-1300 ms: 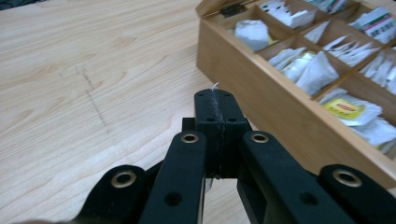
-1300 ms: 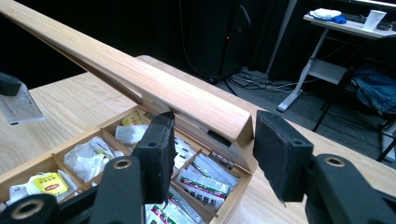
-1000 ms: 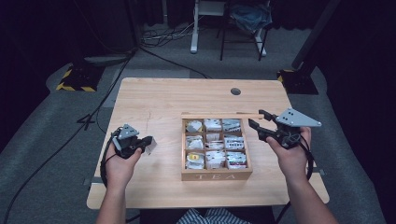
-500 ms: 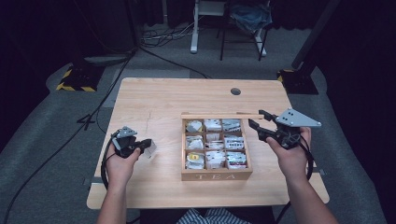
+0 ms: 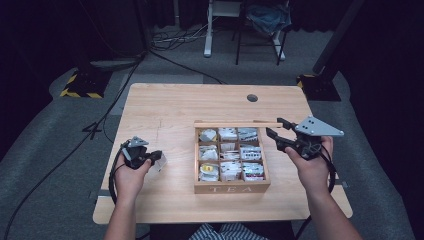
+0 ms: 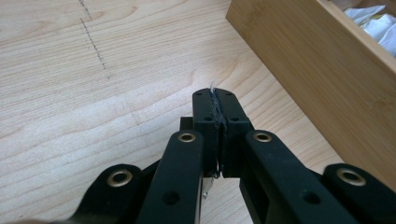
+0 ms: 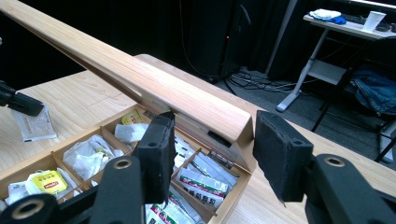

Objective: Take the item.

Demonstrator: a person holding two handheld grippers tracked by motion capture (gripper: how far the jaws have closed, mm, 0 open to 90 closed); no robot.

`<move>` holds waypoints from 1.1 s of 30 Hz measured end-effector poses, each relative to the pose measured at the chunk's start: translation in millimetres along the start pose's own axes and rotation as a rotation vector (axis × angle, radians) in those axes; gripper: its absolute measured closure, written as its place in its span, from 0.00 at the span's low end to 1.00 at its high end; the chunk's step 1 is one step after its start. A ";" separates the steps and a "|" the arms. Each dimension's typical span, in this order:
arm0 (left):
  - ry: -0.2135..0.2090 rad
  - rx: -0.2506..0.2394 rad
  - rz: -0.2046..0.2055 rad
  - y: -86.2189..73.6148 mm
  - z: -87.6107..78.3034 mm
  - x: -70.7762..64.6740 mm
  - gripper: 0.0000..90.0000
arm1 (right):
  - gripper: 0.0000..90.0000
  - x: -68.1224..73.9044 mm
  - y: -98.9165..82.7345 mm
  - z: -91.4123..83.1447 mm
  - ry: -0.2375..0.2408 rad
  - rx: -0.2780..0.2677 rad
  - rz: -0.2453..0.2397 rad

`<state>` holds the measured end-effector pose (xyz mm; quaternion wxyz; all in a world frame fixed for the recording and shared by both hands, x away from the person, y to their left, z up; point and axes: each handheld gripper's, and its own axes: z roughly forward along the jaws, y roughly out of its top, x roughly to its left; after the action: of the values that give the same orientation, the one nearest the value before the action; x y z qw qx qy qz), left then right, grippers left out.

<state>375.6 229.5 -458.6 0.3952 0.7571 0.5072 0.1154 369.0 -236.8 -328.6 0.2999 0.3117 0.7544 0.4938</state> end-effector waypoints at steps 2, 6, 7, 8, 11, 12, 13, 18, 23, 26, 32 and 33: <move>0.007 0.011 0.007 -0.1 0.7 0.4 0.96 | 0.55 0.1 0.1 0.0 -0.001 0.000 -0.001; 0.024 0.026 0.013 -0.2 2.7 -0.2 0.91 | 0.55 0.1 0.1 0.0 0.000 0.000 0.000; 0.023 0.025 0.011 -0.1 3.0 -0.5 0.90 | 0.55 0.0 0.0 0.0 0.000 0.000 -0.001; 0.027 0.025 0.011 0.0 3.4 -0.7 0.88 | 0.55 0.1 0.0 0.0 0.000 0.000 -0.001; 0.043 0.034 0.015 0.1 4.3 -0.5 0.79 | 0.55 0.0 0.0 0.0 0.000 0.000 -0.001; 0.057 0.037 0.018 0.1 4.6 -0.5 0.75 | 0.55 0.0 0.0 0.0 0.000 0.000 -0.001; 0.075 0.038 0.019 0.2 5.0 -0.5 0.72 | 0.55 0.0 0.0 0.0 0.000 0.000 -0.001; 0.107 0.045 0.013 -0.4 6.8 1.9 0.56 | 0.55 0.0 0.0 0.0 0.000 0.000 -0.001; 0.174 0.054 0.032 -0.2 8.1 2.4 0.41 | 0.55 0.0 0.0 0.0 0.000 0.000 -0.001; 0.201 0.040 0.035 0.6 7.4 0.1 0.35 | 0.55 0.0 0.0 0.0 0.000 0.000 -0.001; 0.195 0.027 0.048 2.2 5.7 -4.2 0.34 | 0.55 -0.1 -0.2 0.0 0.001 0.000 -0.001; 0.193 0.024 0.048 2.6 5.2 -5.3 0.34 | 0.55 -0.1 -0.1 0.0 0.002 0.000 -0.001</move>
<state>377.8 222.0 -458.9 0.3325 0.7591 0.5260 0.1912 369.1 -236.9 -328.8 0.2994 0.3111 0.7547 0.4940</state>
